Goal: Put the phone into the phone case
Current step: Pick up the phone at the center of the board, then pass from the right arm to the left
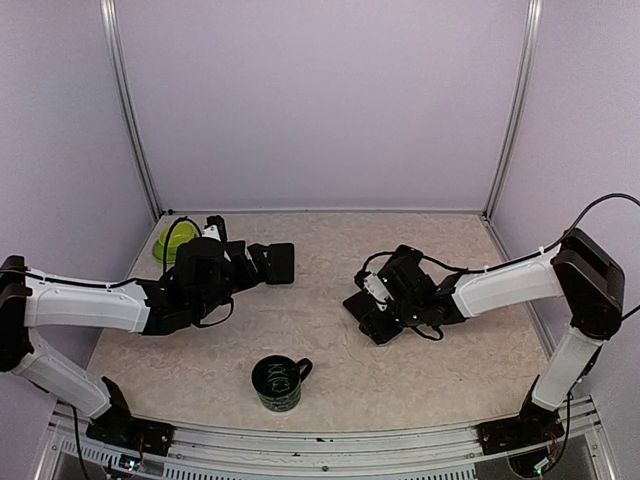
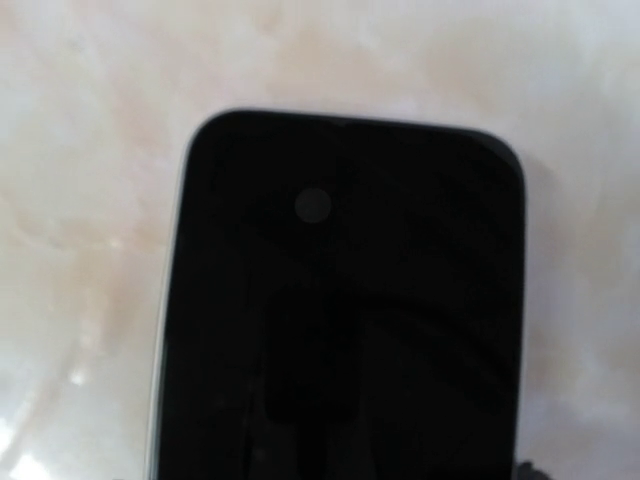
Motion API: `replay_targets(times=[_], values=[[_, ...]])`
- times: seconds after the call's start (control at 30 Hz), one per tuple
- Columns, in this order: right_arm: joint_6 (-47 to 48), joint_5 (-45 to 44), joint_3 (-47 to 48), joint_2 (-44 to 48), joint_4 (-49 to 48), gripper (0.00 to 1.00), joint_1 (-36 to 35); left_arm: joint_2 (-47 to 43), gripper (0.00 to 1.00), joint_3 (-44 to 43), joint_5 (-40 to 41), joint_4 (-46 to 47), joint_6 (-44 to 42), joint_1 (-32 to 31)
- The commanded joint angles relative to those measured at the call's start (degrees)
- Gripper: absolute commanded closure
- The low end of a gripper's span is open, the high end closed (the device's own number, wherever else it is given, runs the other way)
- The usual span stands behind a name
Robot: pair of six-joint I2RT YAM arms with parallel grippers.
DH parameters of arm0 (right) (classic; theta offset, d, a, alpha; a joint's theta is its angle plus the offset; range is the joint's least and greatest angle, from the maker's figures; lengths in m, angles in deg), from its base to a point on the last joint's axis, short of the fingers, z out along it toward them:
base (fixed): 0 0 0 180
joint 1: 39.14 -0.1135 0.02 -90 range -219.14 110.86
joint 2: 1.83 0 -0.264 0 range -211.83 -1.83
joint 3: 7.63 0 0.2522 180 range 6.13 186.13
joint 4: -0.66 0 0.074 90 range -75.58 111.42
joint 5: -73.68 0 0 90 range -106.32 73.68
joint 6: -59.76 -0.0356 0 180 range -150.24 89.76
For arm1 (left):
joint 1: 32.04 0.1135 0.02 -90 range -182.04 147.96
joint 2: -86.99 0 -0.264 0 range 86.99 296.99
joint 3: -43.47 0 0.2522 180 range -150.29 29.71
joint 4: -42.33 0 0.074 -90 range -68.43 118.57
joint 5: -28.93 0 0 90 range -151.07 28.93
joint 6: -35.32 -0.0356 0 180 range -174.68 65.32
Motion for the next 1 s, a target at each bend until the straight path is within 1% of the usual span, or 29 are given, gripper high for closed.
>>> replay_targets(times=[0.0,0.1,0.2,0.33,0.47,0.63,0.83,0.97], values=[[2.64,-0.66,-1.61,5.44,-7.71,0.4,-1.08,1.55,0.01,-2.93,-11.46,0.57,-3.15,2.83],[3.78,-0.26,-3.13,7.38,-10.16,0.41,-1.36,2.75,0.02,-4.57,-16.76,1.51,-6.01,4.03],[5.25,-0.23,-4.38,9.25,-12.5,0.41,-1.95,4.96,0.03,-6.94,-24.74,1.66,-7.81,5.36],[6.95,-1.62,-5.95,12.19,-15.48,0.41,-3.21,8.33,0.1,-8.68,-35.73,3.34,-6.59,7.48],[10.73,-2.87,-7.47,15.12,-17.33,0.41,-4.7,10.4,0.12,-9.69,-43.87,4.49,-6.0,8.27],[14.63,-3.68,-9.02,17.85,-19.45,0.42,-6.59,13.55,0.14,-12.82,-54.92,3.51,-6.04,9.02],[19.2,-5.42,-8.72,18.51,-20.59,0.42,-9.01,17.3,0.16,-15.48,-63.3,3.8,-4.88,9.14],[21.77,-7.37,-8.14,18.15,-20.92,0.42,-10.79,19.27,0.2,-16.68,-66.6,4.0,-4.07,9.05]])
